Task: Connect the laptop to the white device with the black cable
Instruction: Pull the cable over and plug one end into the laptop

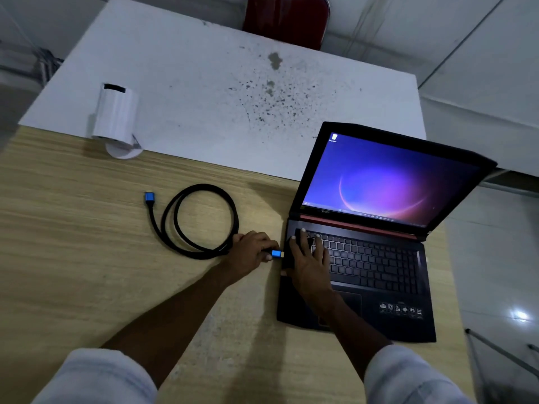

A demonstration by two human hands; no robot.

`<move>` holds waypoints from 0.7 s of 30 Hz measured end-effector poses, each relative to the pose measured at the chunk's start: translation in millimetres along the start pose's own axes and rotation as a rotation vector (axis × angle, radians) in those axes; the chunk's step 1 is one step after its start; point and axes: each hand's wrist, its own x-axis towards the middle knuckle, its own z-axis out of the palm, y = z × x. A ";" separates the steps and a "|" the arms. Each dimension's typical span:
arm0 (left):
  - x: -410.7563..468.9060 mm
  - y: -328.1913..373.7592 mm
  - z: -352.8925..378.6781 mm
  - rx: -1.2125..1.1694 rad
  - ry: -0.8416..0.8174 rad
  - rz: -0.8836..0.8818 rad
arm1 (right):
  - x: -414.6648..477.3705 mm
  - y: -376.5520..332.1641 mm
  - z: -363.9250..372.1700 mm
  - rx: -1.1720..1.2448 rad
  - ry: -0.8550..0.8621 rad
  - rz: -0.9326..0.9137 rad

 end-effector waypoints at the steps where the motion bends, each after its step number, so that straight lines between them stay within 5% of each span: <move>1: 0.8 0.6 -0.1 0.017 0.001 -0.001 | 0.2 0.2 -0.1 -0.002 0.001 -0.004; 21: -1.1 -2.5 5.2 0.170 0.059 0.077 | 0.8 1.2 -1.5 -0.020 -0.002 -0.034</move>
